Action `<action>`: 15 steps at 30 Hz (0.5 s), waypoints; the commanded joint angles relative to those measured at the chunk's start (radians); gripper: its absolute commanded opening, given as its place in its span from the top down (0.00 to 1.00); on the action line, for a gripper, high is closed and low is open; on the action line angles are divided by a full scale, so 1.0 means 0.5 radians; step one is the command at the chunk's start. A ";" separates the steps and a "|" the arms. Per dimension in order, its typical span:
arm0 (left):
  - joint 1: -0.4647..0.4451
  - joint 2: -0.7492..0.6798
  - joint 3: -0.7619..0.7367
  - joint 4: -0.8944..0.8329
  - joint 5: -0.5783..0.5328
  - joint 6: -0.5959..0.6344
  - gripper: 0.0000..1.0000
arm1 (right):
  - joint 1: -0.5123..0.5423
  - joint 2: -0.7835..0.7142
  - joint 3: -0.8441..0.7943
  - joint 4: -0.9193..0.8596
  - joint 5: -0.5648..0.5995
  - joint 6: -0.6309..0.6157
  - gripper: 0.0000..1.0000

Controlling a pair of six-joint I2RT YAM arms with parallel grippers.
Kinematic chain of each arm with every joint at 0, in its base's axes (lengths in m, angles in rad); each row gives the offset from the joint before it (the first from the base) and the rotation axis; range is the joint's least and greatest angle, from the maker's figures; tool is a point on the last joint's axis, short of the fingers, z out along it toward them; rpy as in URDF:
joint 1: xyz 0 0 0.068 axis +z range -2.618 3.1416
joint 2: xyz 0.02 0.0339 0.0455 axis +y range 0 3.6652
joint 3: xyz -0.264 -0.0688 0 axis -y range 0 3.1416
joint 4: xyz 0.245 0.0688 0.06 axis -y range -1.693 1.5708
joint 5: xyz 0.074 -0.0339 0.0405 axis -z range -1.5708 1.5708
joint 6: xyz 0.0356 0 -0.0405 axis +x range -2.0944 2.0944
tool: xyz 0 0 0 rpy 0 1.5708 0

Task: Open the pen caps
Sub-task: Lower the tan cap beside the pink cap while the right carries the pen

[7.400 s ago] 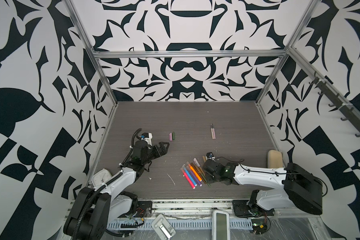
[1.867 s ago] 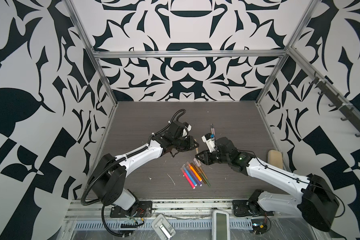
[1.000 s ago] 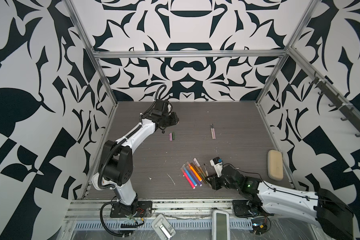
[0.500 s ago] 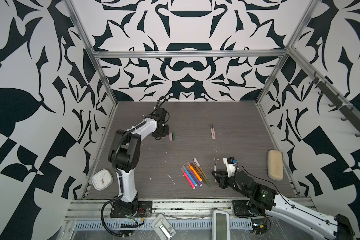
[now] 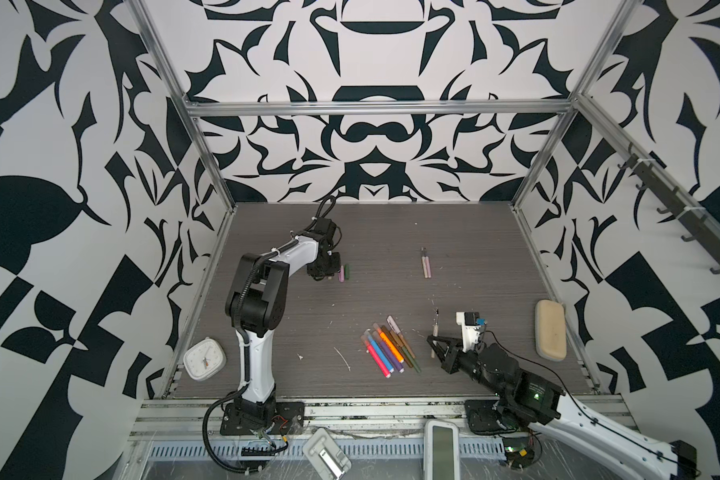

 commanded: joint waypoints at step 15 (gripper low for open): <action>-0.002 -0.024 -0.035 0.010 0.211 -0.084 0.56 | -0.006 0.138 -0.019 -0.162 0.041 0.010 1.00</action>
